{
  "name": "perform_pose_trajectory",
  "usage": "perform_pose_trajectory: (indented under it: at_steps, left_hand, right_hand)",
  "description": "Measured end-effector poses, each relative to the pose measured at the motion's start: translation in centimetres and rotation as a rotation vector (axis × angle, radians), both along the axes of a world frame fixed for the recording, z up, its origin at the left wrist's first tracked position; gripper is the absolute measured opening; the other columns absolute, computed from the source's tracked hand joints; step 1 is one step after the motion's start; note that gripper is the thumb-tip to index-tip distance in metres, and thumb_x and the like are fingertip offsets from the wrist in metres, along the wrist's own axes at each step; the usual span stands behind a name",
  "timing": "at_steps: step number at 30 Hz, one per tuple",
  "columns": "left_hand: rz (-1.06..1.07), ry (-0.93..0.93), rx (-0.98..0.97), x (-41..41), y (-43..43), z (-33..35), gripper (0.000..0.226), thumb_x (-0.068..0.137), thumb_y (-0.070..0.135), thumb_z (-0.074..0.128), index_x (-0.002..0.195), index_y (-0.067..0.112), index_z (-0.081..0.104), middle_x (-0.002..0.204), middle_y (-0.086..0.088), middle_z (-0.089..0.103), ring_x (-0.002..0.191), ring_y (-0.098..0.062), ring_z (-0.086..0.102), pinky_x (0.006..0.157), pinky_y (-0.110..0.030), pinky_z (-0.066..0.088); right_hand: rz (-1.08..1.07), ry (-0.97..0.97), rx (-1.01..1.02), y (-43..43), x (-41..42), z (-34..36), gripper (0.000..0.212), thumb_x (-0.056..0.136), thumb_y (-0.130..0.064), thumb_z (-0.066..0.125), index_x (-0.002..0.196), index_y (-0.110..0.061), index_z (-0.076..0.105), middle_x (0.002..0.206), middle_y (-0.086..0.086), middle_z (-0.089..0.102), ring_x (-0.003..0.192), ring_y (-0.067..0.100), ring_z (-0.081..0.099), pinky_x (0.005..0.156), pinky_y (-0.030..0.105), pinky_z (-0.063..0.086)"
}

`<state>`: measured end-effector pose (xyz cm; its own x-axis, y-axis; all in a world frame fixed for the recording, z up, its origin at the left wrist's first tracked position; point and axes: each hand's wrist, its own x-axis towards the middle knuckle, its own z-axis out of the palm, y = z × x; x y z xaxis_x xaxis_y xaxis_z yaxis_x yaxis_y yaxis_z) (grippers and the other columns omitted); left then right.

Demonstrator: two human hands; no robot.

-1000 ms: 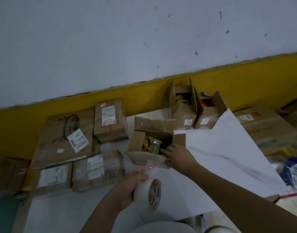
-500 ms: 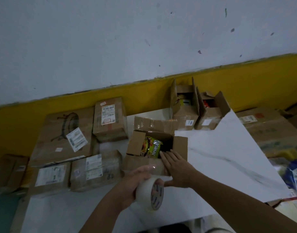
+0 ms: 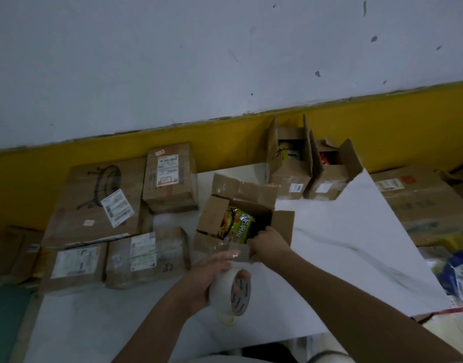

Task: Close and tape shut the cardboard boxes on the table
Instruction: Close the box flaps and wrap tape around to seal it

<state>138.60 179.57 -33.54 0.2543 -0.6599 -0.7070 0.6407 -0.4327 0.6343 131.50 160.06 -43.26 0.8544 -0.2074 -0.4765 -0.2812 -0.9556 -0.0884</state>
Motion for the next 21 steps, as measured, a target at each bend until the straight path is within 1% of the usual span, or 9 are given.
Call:
perform_pose_trajectory:
  at_steps: [2, 4, 5, 7, 10, 13, 17, 19, 21]
  left_hand:
    - [-0.009, -0.022, 0.028, 0.0, 0.0, -0.3, 0.032, 0.100, 0.006, 0.047, 0.128, 0.011, 0.061, 0.104, -0.022, 0.072, 0.099, -0.039, 0.060, 0.072, -0.037, 0.059]
    - [-0.024, -0.035, 0.030, -0.1, -0.1, -0.5, 0.031, 0.100, 0.007, 0.046, 0.126, 0.013, 0.062, 0.100, -0.019, 0.074, 0.090, -0.034, 0.064, 0.069, -0.035, 0.058]
    - [-0.032, -0.039, 0.029, -0.2, -0.3, -0.7, 0.031, 0.100, 0.007, 0.046, 0.125, 0.013, 0.062, 0.098, -0.018, 0.074, 0.084, -0.031, 0.066, 0.067, -0.033, 0.058]
    - [-0.052, -0.054, 0.038, -0.5, -0.5, -1.1, 0.030, 0.100, 0.007, 0.046, 0.124, 0.015, 0.063, 0.098, -0.015, 0.075, 0.083, -0.026, 0.071, 0.070, -0.033, 0.058]
    - [-0.069, -0.087, 0.053, -0.8, -1.1, -1.7, 0.030, 0.100, 0.009, 0.048, 0.122, 0.016, 0.066, 0.099, -0.012, 0.075, 0.092, -0.024, 0.073, 0.074, -0.033, 0.058]
    - [-0.079, -0.154, 0.060, -1.5, -2.2, -2.1, 0.024, 0.101, 0.017, 0.050, 0.115, 0.020, 0.069, 0.094, -0.009, 0.076, 0.085, -0.019, 0.073, 0.068, -0.028, 0.053]
    - [-0.104, -0.270, 0.055, -1.7, -4.5, -4.4, 0.023, 0.098, 0.027, 0.056, 0.114, 0.035, 0.070, 0.101, -0.002, 0.075, 0.078, -0.011, 0.068, 0.067, -0.027, 0.051]
    - [-0.083, -0.262, 0.045, -1.9, -5.4, -5.6, 0.024, 0.097, 0.024, 0.057, 0.115, 0.035, 0.069, 0.110, -0.002, 0.073, 0.089, -0.014, 0.069, 0.067, -0.025, 0.051]
    - [-0.078, -0.272, 0.029, -2.0, -5.8, -6.8, 0.024, 0.097, 0.025, 0.058, 0.116, 0.037, 0.068, 0.115, -0.001, 0.071, 0.104, -0.020, 0.068, 0.071, -0.028, 0.051]
  right_hand:
    - [0.045, 0.040, 0.010, -0.8, 0.0, 0.0, 0.030, 0.094, -0.034, 0.058, 0.116, -0.016, 0.066, 0.112, 0.006, 0.066, 0.113, 0.026, 0.054, 0.091, 0.025, 0.037]
    - [0.119, 0.073, -0.073, -1.5, -0.2, 0.2, 0.034, 0.095, -0.048, 0.051, 0.112, -0.022, 0.066, 0.108, 0.001, 0.067, 0.111, 0.023, 0.051, 0.103, 0.036, 0.035]
    - [0.175, 0.096, -0.119, -1.8, -0.5, 0.1, 0.039, 0.095, -0.053, 0.048, 0.110, -0.023, 0.067, 0.106, 0.000, 0.068, 0.112, 0.023, 0.051, 0.110, 0.040, 0.030]
    - [0.205, 0.096, -0.145, -2.0, -0.8, 0.0, 0.039, 0.098, -0.050, 0.044, 0.106, -0.022, 0.069, 0.105, -0.001, 0.070, 0.114, 0.021, 0.054, 0.119, 0.040, 0.016]
    - [0.182, 0.045, -0.137, -1.7, -0.6, -0.1, 0.028, 0.100, -0.035, 0.047, 0.105, -0.019, 0.070, 0.106, 0.000, 0.071, 0.114, 0.020, 0.057, 0.120, 0.039, 0.010]
    - [0.212, 0.016, -0.138, -1.5, -1.1, -1.1, 0.022, 0.096, -0.027, 0.054, 0.110, -0.019, 0.069, 0.107, 0.001, 0.071, 0.117, 0.023, 0.056, 0.121, 0.040, 0.003]
    - [0.275, -0.132, -0.105, -1.6, -2.0, -2.2, 0.021, 0.093, -0.026, 0.056, 0.110, -0.029, 0.068, 0.110, -0.003, 0.069, 0.119, 0.028, 0.052, 0.119, 0.048, -0.007]
    - [0.327, -0.165, -0.130, -1.7, -2.0, -2.2, 0.023, 0.090, -0.033, 0.059, 0.111, -0.031, 0.067, 0.114, -0.004, 0.067, 0.124, 0.030, 0.047, 0.120, 0.053, -0.008]
    - [0.341, -0.228, -0.160, -2.3, -2.4, -2.3, 0.028, 0.091, -0.042, 0.054, 0.114, -0.032, 0.067, 0.118, -0.003, 0.065, 0.131, 0.031, 0.044, 0.119, 0.057, -0.003]
